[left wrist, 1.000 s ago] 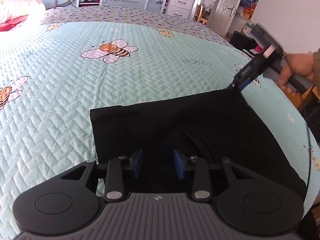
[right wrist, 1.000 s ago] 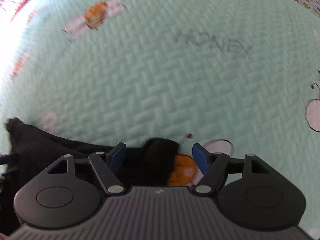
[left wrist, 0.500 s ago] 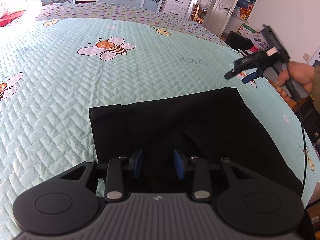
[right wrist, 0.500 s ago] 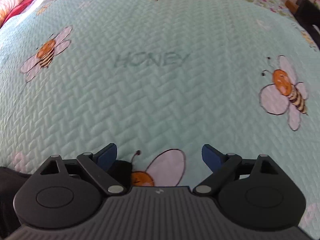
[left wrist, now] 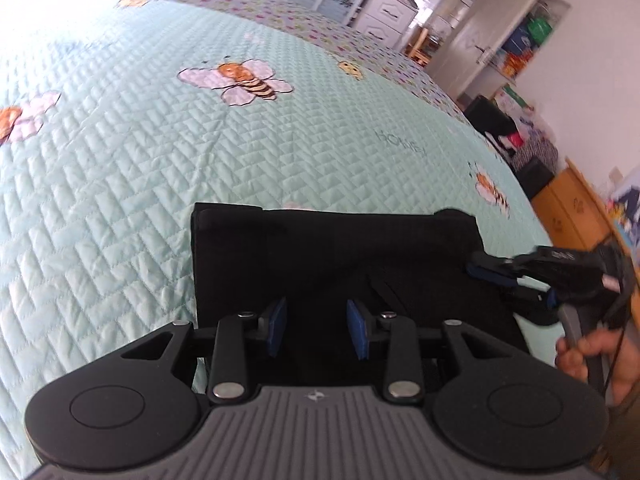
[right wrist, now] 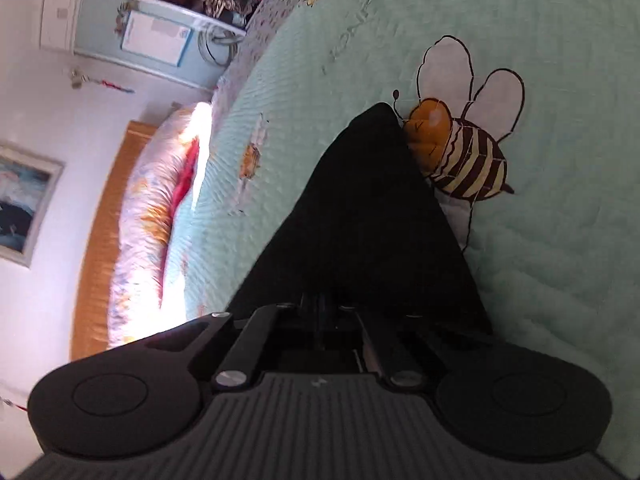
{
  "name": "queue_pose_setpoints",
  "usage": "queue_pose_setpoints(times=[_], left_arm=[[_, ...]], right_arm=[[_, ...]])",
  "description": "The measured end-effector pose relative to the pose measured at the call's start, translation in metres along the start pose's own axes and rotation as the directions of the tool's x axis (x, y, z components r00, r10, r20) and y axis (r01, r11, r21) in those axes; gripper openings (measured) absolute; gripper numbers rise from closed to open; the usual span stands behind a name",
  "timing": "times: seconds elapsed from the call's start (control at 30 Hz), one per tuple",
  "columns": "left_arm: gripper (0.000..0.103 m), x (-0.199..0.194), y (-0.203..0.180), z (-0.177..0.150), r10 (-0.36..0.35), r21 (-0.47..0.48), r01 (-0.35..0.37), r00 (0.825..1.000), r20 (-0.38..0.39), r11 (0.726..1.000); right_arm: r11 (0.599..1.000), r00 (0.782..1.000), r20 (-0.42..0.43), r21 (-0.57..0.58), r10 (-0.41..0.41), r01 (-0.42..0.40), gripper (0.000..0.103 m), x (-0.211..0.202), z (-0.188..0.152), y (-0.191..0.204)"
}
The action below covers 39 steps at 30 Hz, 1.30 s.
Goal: Fold clothes
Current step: 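Open both grippers and release the flattened trouser bundle on the quilt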
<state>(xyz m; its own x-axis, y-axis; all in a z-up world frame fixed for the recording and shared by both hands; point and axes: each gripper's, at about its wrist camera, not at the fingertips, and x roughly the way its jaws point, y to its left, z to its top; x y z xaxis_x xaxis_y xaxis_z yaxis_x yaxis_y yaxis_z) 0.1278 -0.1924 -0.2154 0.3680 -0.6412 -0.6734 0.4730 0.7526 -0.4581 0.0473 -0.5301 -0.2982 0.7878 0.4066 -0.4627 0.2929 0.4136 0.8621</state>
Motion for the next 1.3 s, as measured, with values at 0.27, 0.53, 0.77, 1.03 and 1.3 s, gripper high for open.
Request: queue_pose_setpoints(times=[0.27, 0.53, 0.77, 1.03, 1.3], left_arm=[[0.069, -0.020, -0.022, 0.017, 0.030, 0.005, -0.030, 0.994, 0.102, 1.000], [0.068, 0.007, 0.002, 0.010, 0.133, 0.006, -0.133, 0.991, 0.008, 0.991], [0.071, -0.065, -0.017, -0.016, 0.062, 0.012, -0.063, 0.994, 0.092, 0.998], [0.079, -0.050, -0.029, -0.077, 0.156, 0.091, -0.150, 0.986, -0.059, 0.984], [0.077, -0.074, -0.033, -0.078, 0.210, 0.070, -0.209, 0.978, -0.008, 0.975]], right_arm=[[0.984, 0.991, 0.058, -0.142, 0.119, -0.110, 0.075, -0.072, -0.063, 0.052], [0.978, 0.998, 0.061, -0.205, -0.031, 0.043, 0.059, -0.068, -0.103, 0.010], [0.941, 0.995, 0.091, -0.333, -0.032, 0.060, 0.066, -0.088, -0.135, 0.049], [0.812, 0.986, 0.052, -0.561, -0.159, 0.161, 0.072, -0.052, -0.177, 0.066], [0.761, 0.980, 0.058, -0.621, -0.192, 0.186, 0.091, -0.044, -0.194, 0.078]])
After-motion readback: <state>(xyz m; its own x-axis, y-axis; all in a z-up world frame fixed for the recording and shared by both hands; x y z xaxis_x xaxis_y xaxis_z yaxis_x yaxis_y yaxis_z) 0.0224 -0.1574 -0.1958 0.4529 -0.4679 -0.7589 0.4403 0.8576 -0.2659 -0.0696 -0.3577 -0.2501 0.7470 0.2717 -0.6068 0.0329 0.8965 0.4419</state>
